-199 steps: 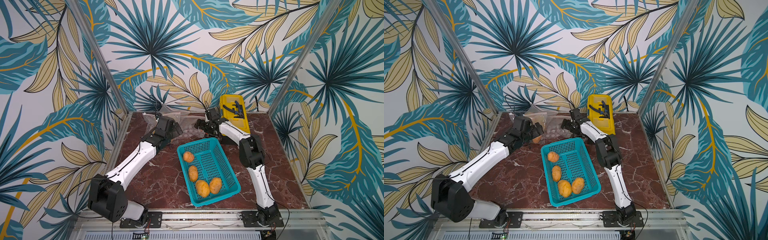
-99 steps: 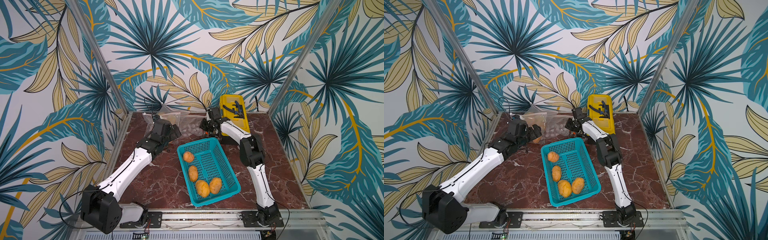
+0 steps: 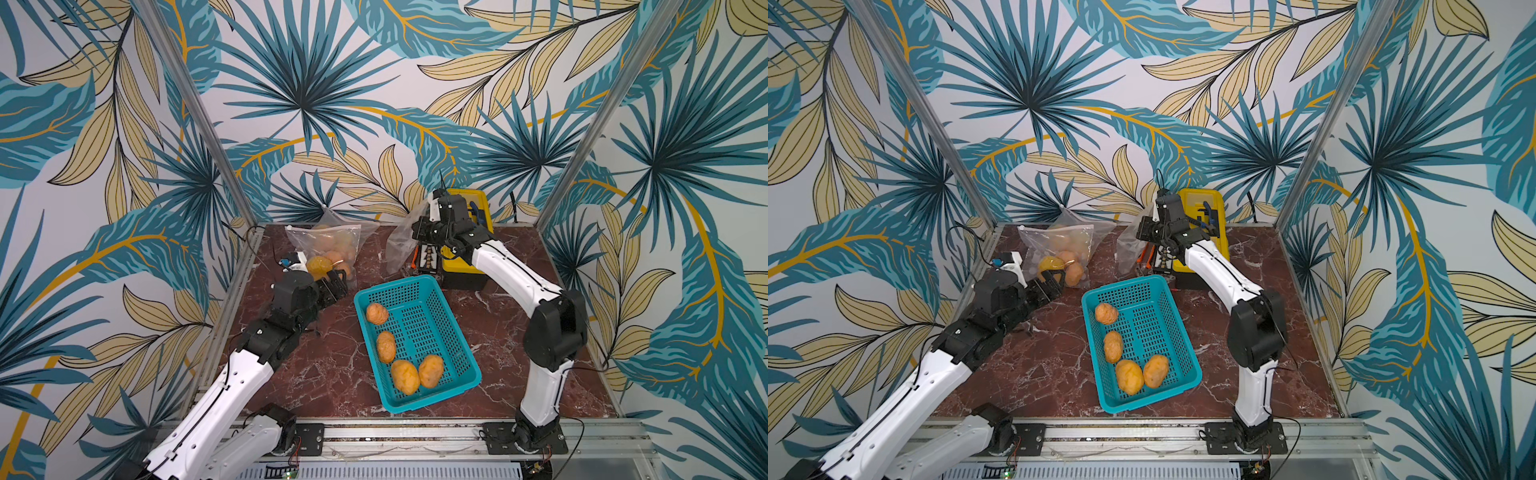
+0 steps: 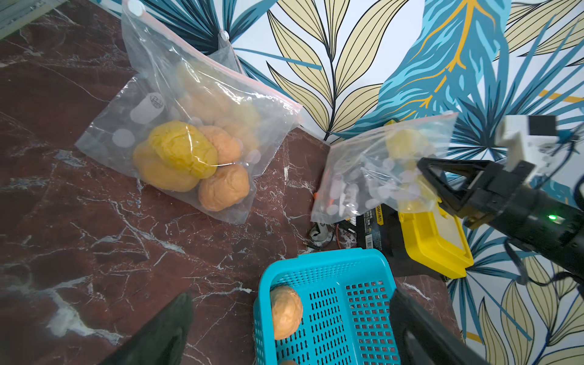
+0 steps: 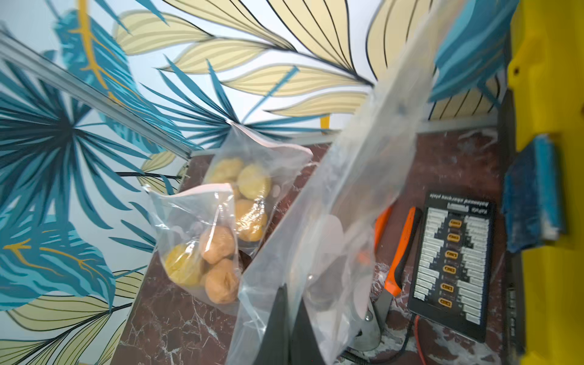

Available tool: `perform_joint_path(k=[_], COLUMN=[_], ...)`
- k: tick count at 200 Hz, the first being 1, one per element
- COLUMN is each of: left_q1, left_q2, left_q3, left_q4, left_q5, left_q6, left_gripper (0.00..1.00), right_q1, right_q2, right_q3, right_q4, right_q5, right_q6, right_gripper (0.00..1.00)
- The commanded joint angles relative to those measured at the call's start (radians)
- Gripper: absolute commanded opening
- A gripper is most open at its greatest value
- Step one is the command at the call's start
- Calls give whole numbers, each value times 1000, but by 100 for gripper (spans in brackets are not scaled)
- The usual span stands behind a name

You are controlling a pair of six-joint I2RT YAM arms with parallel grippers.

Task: Put the potatoes into a zipper bag and zip it
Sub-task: Pick up the zipper food storage bag at the center of the board.

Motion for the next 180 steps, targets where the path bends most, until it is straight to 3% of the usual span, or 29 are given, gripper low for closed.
perform_joint_path(k=[1, 70, 86, 139, 180], left_q1=[0, 1, 1, 5, 5], left_q2=[-63, -216, -227, -218, -167], left_q3=[-48, -113, -111, -75, -12], left_q4=[24, 21, 21, 20, 22], left_q5=[7, 61, 121, 239, 328], left_q6=[-17, -47, -59, -115, -176], left_gripper=[97, 98, 98, 98, 97], right_q1=[42, 293, 351, 518, 552], right_q2=[-120, -549, -621, -758, -780], right_q3=[-123, -541, -630, -947, -1089], right_q4=[89, 327, 381, 662, 818], right_q5=[87, 311, 341, 347, 389], right_q6=[-111, -448, -505, -742, -817], right_gripper=[0, 0, 0, 0, 0])
